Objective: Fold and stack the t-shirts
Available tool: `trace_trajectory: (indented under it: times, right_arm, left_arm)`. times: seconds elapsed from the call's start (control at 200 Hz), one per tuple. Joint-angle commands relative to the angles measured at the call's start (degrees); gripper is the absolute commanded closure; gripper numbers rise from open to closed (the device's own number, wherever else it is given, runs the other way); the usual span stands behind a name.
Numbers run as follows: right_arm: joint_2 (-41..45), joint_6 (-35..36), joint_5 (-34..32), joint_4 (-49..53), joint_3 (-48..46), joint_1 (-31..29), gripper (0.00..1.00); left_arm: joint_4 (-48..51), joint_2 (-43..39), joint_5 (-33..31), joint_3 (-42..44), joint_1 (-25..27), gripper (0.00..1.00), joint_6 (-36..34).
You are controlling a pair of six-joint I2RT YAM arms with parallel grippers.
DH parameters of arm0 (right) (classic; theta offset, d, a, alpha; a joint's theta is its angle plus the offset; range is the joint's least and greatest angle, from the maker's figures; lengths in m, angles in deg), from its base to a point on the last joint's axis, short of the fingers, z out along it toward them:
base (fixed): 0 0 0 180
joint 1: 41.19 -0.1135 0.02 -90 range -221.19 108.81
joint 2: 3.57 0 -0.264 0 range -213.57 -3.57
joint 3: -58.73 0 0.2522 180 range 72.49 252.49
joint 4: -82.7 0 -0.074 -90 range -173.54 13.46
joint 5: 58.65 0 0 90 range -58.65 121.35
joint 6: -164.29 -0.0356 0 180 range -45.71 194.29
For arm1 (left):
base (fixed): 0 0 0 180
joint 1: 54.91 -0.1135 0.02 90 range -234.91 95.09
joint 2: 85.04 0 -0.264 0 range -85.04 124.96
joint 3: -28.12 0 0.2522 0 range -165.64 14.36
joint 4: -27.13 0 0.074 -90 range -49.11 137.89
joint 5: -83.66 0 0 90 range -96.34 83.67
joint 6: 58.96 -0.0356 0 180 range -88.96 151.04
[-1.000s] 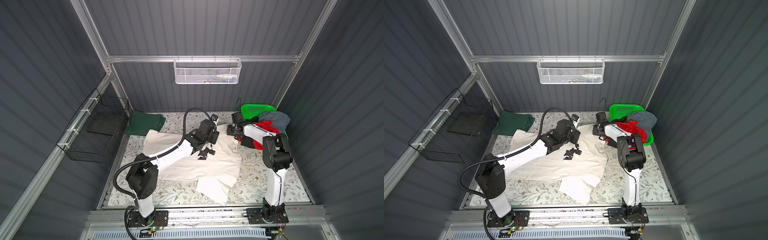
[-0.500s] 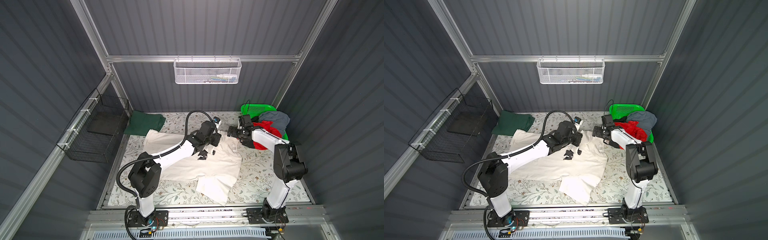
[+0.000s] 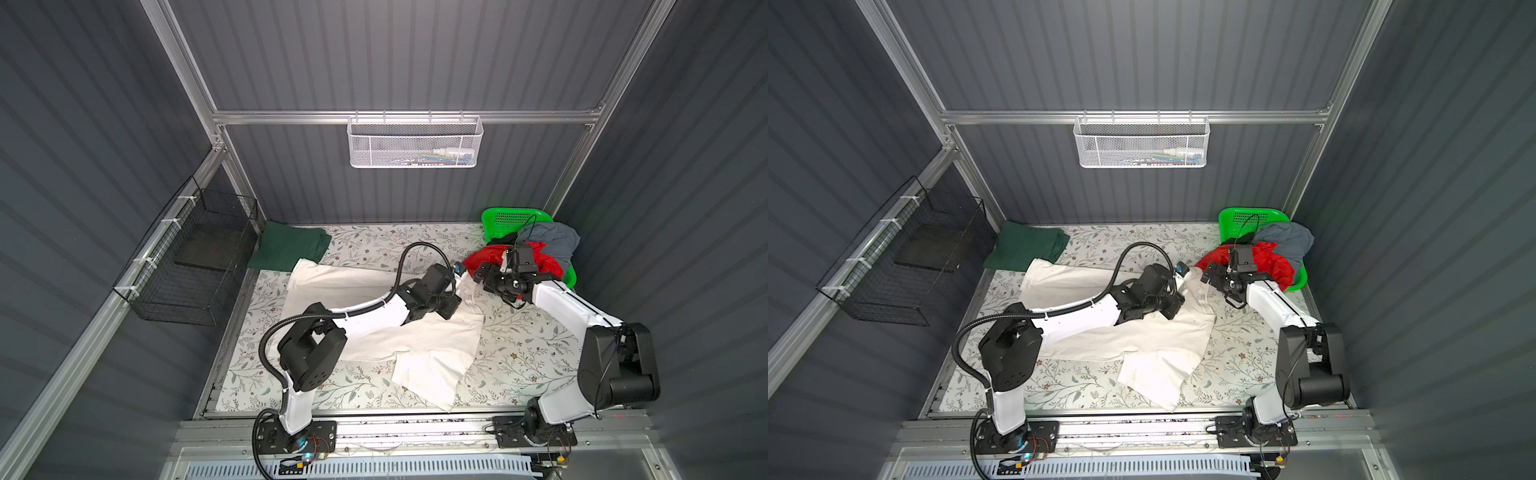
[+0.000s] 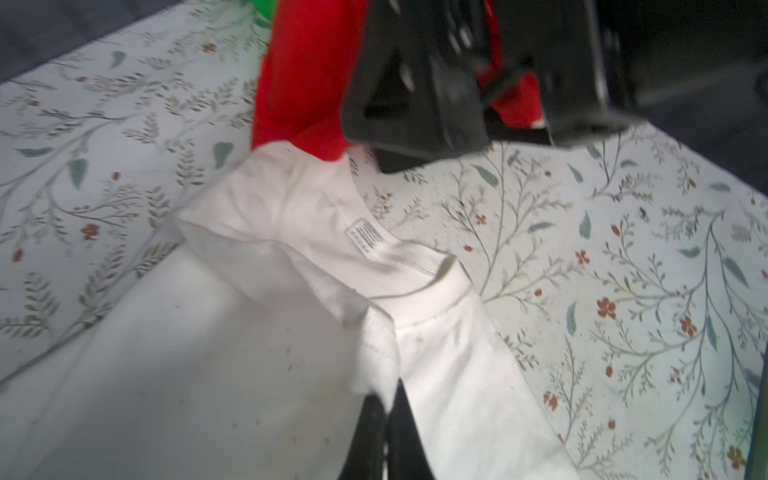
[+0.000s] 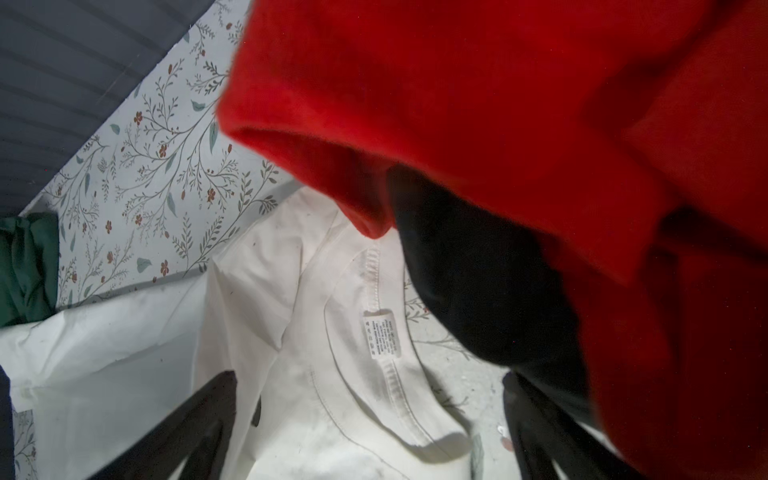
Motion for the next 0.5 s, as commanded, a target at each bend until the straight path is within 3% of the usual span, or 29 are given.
trace_trajectory:
  times: [0.0,0.03,0.1,0.15,0.255,0.495]
  right_arm:
    - [0.3,1.0,0.4,1.8,-0.4,0.2,0.02]
    - [0.2,1.4,1.4,1.8,-0.4,0.2,0.02]
    - [-0.4,1.7,3.1,1.7,-0.2,-0.1,0.04]
    - [-1.0,1.8,4.0,1.3,-0.1,-0.6,0.05]
    - [-2.0,2.2,4.7,1.3,0.5,-2.7,0.08]
    - [-6.9,2.7,4.6,1.3,3.6,-8.4,0.17]
  left_arm:
    - [2.5,-0.3,-2.9,0.3,2.6,0.83,-4.3]
    - [2.1,-0.9,-4.6,2.0,3.0,0.69,-4.5]
    - [0.0,-3.0,-7.4,5.5,3.3,0.59,-4.5]
    - [-2.3,-5.2,-10.6,8.3,3.3,0.41,-3.8]
    - [-4.6,-9.1,-15.4,11.5,3.3,0.47,-3.9]
    - [-0.8,-13.2,-30.2,12.4,3.2,0.29,1.5]
